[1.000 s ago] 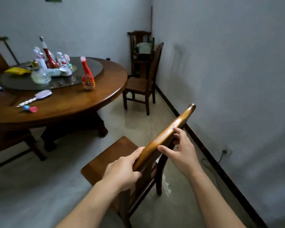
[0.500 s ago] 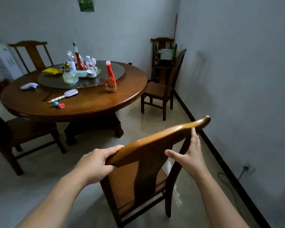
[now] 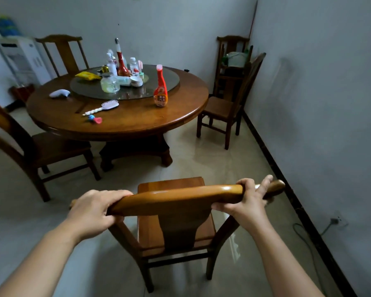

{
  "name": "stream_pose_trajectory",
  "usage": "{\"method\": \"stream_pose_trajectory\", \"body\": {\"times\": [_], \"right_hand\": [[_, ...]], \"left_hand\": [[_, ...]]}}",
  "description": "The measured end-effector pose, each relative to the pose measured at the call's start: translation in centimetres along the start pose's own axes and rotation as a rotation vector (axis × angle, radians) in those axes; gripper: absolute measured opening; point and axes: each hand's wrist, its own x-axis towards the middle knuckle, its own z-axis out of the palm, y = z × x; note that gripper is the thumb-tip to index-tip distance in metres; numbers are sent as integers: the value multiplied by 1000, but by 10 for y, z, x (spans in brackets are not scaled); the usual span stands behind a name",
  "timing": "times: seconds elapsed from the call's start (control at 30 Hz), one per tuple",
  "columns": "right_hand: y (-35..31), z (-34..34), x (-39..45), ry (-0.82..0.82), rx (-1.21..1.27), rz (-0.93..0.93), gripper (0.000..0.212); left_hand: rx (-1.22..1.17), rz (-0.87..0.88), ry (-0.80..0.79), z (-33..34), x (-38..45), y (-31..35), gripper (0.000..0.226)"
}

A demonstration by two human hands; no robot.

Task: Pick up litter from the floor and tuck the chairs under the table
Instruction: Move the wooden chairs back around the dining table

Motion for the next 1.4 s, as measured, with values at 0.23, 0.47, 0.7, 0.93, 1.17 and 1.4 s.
{"method": "stream_pose_trajectory", "body": {"times": [0.23, 0.47, 0.7, 0.93, 1.17, 1.4], "right_hand": [[0, 13, 35, 14, 11, -61, 69], [-9, 18, 95, -41, 23, -127, 67], [-17, 26, 150, -67, 33, -151, 66], [-34, 67, 189, 7, 86, -191, 65], [-60, 79, 263, -6, 108, -178, 67], [-72, 69, 312, -57, 61, -174, 76]], "left_hand": [[147, 82, 248, 17, 19, -13, 54], [226, 92, 341, 27, 54, -16, 57], [256, 63, 334, 33, 97, -24, 55], [257, 77, 374, 16, 151, -63, 52], [221, 97, 390, 2, 216, -79, 54], [237, 129, 404, 6, 252, -70, 53]]}}
